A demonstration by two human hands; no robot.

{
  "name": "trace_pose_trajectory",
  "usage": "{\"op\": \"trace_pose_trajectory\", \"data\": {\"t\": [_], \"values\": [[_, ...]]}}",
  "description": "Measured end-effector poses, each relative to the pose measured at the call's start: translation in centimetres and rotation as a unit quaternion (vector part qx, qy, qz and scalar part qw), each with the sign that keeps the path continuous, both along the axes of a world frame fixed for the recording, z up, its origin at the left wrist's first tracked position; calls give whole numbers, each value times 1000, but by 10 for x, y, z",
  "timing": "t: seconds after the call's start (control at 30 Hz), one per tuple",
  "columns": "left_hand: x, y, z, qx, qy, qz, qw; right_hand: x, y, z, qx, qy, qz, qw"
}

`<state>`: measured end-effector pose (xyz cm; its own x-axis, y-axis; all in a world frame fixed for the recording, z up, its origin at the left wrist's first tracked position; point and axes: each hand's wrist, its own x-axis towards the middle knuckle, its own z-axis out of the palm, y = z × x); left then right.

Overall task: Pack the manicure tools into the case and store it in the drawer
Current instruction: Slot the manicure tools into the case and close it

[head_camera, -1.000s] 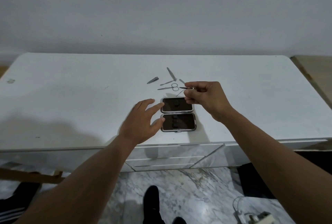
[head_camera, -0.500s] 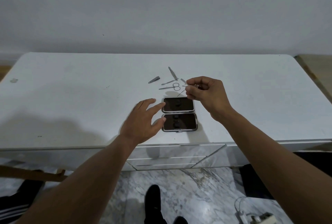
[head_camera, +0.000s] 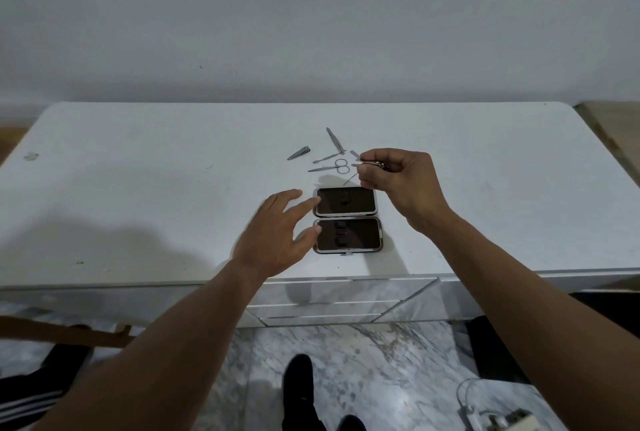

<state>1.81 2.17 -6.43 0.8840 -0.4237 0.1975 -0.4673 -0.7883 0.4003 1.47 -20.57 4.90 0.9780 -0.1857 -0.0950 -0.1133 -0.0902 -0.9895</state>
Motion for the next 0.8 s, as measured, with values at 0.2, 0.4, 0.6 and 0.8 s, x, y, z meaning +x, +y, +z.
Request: {"op": "trace_pose_trajectory", "data": {"t": [0.2,0.4,0.6,0.8], "values": [[0,0,1,-2,3,4,1000,-1,2,-1,5,-3,-1,1000],[0,0,0,-1,-1,3,1000,-3,3,0,-4,-12,4,1000],[0,0,-1,0,6,6,1000,-4,4,-1,-13,-14,14,1000],[1,0,0,-2,2,3,1000,-5,4,-5,-20,-14,27,999]]}}
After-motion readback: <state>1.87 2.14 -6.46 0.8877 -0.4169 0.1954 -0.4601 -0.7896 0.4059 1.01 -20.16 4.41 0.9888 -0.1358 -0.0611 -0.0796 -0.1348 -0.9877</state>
